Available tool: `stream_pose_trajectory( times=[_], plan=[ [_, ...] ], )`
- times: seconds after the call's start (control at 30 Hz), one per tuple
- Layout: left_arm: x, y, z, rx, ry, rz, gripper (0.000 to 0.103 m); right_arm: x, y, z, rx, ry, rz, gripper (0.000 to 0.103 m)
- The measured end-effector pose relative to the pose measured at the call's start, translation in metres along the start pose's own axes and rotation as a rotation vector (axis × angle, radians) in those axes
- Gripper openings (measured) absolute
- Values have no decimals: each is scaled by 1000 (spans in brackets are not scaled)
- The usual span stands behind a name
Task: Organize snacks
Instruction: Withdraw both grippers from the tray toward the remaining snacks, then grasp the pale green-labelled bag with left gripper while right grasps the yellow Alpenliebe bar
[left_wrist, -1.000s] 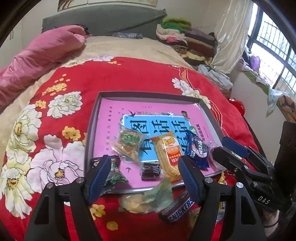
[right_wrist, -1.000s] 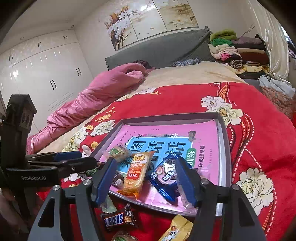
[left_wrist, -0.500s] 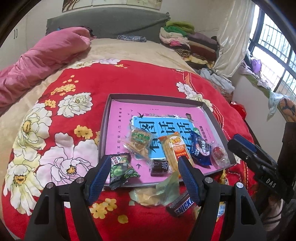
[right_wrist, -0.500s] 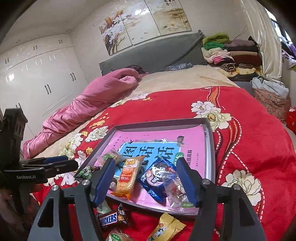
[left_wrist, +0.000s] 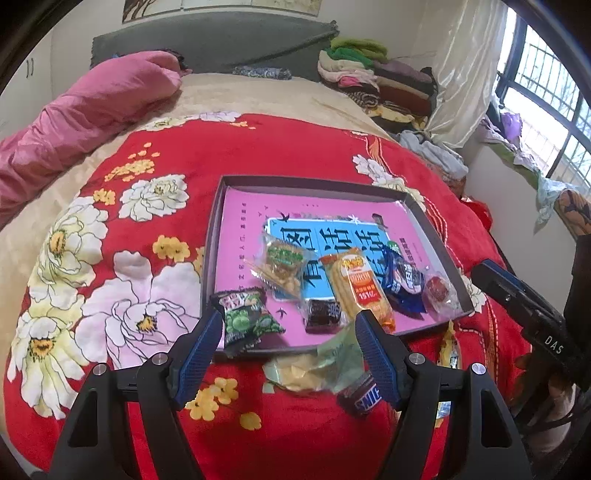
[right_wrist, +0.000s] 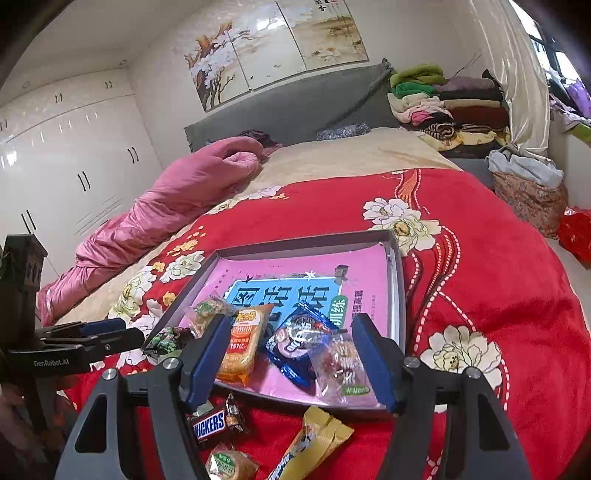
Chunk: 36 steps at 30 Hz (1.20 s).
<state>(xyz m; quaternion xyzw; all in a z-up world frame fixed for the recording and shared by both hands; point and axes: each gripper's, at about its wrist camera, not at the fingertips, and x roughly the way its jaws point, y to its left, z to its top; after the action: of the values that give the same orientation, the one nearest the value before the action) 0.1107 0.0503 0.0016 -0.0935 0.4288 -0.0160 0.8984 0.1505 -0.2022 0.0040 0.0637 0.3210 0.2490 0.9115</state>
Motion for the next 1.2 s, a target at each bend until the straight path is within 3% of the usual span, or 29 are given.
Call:
stream_pose_trajectory(
  times=[0.4,1.2],
  plan=[
    [6,2,-24,23,54,-2,76,-9,5,-17,18,42,-33,68],
    [16,-4,-41,29,116,-45,76,-23,15,-46,-12,114,-67,71]
  ],
)
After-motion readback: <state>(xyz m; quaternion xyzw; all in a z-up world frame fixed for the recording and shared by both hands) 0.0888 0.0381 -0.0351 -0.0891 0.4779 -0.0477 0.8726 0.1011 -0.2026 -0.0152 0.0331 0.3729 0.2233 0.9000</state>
